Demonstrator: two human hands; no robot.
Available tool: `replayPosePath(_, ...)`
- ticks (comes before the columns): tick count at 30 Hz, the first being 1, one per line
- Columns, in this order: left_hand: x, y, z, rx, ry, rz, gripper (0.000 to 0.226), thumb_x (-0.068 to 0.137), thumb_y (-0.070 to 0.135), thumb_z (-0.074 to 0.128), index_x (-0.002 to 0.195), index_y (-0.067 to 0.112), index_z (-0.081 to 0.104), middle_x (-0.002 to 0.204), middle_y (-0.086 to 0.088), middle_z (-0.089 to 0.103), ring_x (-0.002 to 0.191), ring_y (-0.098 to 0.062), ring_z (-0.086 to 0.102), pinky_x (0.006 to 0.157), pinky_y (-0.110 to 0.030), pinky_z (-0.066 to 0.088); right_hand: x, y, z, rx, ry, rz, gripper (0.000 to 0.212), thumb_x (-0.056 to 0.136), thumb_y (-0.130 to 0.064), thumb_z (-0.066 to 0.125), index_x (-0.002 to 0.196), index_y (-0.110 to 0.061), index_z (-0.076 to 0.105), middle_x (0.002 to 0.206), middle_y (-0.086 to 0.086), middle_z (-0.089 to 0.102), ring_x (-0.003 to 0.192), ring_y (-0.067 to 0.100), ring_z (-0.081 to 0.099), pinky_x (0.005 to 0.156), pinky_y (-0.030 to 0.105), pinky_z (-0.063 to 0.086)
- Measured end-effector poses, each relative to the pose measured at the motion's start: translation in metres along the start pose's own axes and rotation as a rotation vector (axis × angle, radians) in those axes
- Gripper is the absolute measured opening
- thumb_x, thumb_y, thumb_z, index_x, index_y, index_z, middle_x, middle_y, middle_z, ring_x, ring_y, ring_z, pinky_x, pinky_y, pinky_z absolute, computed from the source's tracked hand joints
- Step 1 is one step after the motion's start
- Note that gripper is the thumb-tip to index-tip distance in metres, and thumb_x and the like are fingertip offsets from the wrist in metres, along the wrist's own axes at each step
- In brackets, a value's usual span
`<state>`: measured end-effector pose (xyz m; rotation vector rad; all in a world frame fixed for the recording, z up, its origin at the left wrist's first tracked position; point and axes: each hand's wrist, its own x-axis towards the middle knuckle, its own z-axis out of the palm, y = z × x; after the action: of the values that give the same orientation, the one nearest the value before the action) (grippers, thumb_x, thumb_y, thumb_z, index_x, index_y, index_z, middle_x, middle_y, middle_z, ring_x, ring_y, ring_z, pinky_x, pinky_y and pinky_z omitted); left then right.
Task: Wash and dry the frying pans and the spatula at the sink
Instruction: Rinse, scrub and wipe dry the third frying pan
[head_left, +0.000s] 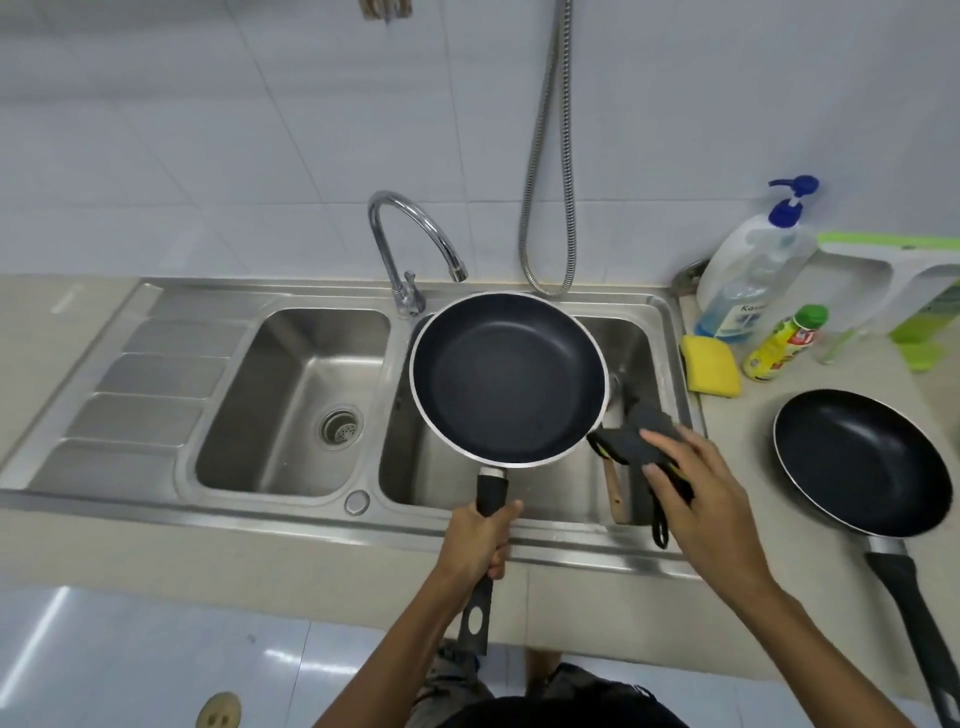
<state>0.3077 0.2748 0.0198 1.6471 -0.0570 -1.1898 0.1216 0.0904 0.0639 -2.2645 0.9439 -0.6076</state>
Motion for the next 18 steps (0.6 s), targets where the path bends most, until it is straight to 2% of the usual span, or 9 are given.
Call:
replayPosePath(3,-0.008,0.003,0.007,0.049,-0.013,0.009,0.03,0.096,0.018,0.067,0.078,0.014,0.043,0.046,0.001,0.033,0.035,-0.012,0.028,0.038,-0.019,0.024,0.04,-0.053,0.027,-0.08,-0.249,-0.188,0.04,0.103,-0.045,0.05,0.142,-0.038,0.054,0.157,-0.008,0.04,0.14,0.016,0.042,0.116,0.038,0.036)
replayPosePath(5,-0.014,0.005,0.011,0.115,-0.02,0.032,0.024,0.092,0.015,0.064,0.077,0.013,0.045,0.047,-0.003,0.035,0.037,-0.015,0.029,0.041,-0.021,0.025,0.054,-0.078,0.062,-0.25,-0.565,-0.252,0.06,0.1,-0.065,0.017,0.151,-0.042,0.04,0.168,-0.01,0.019,0.153,0.024,0.022,0.122,0.054,0.022)
replayPosePath(6,-0.018,0.005,0.013,0.146,-0.024,0.059,0.02,0.09,0.014,0.062,0.076,0.012,0.047,0.048,-0.005,0.038,0.037,-0.016,0.031,0.042,-0.023,0.026,0.061,-0.085,0.082,-0.348,-0.665,-0.295,0.074,0.094,-0.068,0.002,0.154,-0.038,0.032,0.17,-0.01,0.006,0.156,0.028,0.009,0.123,0.059,0.013)
replayPosePath(7,-0.021,0.006,0.014,0.165,-0.03,0.086,0.018,0.088,0.013,0.061,0.075,0.012,0.048,0.048,-0.005,0.039,0.037,-0.016,0.032,0.042,-0.024,0.027,0.073,-0.091,0.098,-0.4,-0.675,-0.33,0.08,0.092,-0.068,-0.004,0.157,-0.034,0.026,0.17,-0.01,-0.002,0.157,0.031,-0.002,0.123,0.061,0.006)
replayPosePath(8,-0.024,0.009,0.014,0.173,-0.031,0.105,0.017,0.088,0.013,0.061,0.075,0.012,0.049,0.047,-0.004,0.04,0.036,-0.017,0.033,0.041,-0.024,0.027,0.091,-0.098,0.107,-0.409,-0.626,-0.341,0.077,0.095,-0.066,-0.003,0.158,-0.031,0.022,0.17,-0.009,-0.006,0.157,0.033,-0.007,0.124,0.061,0.003)
replayPosePath(10,-0.028,0.015,0.015,0.186,-0.013,0.131,0.018,0.089,0.014,0.064,0.078,0.012,0.05,0.046,-0.003,0.039,0.035,-0.016,0.032,0.038,-0.022,0.028,0.141,-0.104,0.111,-0.415,-0.463,-0.32,0.064,0.104,-0.058,0.007,0.161,-0.03,0.017,0.171,-0.004,-0.007,0.156,0.035,-0.008,0.125,0.059,0.002)
replayPosePath(13,-0.032,0.028,0.01,0.175,-0.013,0.139,0.017,0.093,0.016,0.065,0.085,0.01,0.051,0.05,-0.003,0.039,0.035,-0.014,0.032,0.036,-0.021,0.027,0.202,-0.079,0.085,-0.566,-0.282,-0.225,0.063,0.106,-0.054,0.014,0.162,-0.027,0.015,0.171,0.006,-0.002,0.156,0.039,-0.002,0.125,0.058,0.007)
replayPosePath(16,-0.032,0.041,0.001,0.141,-0.044,0.129,0.022,0.095,0.012,0.062,0.084,0.012,0.043,0.053,-0.002,0.035,0.038,-0.013,0.028,0.037,-0.021,0.025,0.183,-0.032,0.049,-0.73,-0.209,-0.306,0.065,0.107,-0.05,0.009,0.159,-0.016,0.03,0.168,0.016,0.016,0.154,0.041,0.013,0.123,0.056,0.019)
replayPosePath(18,-0.031,0.048,0.001,0.135,-0.07,0.129,0.024,0.096,0.013,0.061,0.084,0.012,0.041,0.052,-0.001,0.034,0.038,-0.014,0.027,0.036,-0.022,0.024,0.125,-0.022,0.038,-0.705,-0.266,-0.341,0.067,0.107,-0.048,0.004,0.156,-0.016,0.037,0.167,0.014,0.022,0.155,0.038,0.013,0.125,0.052,0.017)
